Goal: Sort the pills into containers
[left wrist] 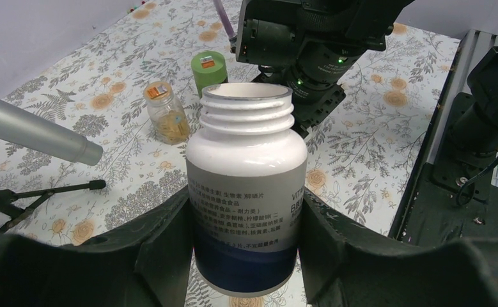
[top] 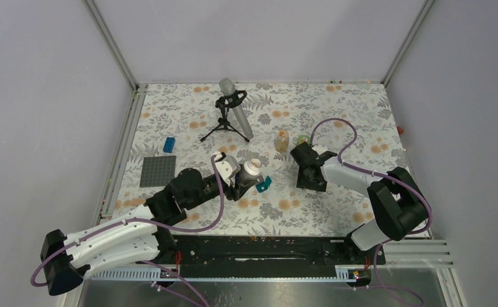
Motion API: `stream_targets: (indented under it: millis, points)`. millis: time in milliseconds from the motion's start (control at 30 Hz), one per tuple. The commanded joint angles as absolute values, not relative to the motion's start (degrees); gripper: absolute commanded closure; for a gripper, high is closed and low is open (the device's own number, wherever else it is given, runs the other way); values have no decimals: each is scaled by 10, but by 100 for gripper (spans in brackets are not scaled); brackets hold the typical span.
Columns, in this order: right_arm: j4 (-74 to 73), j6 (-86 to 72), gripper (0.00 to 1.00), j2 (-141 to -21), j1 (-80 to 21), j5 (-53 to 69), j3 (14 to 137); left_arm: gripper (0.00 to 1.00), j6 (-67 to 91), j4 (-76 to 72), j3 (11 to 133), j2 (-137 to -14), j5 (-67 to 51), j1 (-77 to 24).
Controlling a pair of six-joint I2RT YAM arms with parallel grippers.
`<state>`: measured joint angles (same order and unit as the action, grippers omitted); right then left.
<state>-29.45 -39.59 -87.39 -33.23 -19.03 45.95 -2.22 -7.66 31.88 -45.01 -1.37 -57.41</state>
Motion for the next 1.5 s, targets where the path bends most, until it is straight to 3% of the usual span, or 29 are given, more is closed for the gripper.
stream_targets:
  millis: [0,67,233,300,567,967,1467]
  points:
    - [-290,-413,42,-879,-329,-214,465,100,-12,-118,325,-456,-24,-572]
    - [-292,-417,45,-877,-329,-215,466,100,-10,-115,327,-458,-24,-572]
    - [-299,-408,65,-861,-328,-206,471,100,-4,-112,327,-461,-31,-572]
    - [-305,-396,69,-843,-329,-194,475,100,-2,-111,329,-464,-36,-572]
    - [-304,-276,70,-699,-329,-23,521,100,-3,-107,335,-475,-55,-572]
    - [-227,-226,69,-592,-330,388,620,100,-31,-71,362,-498,-135,-572]
    - [-294,-159,68,-623,-375,397,650,100,-47,-44,387,-516,-160,-572]
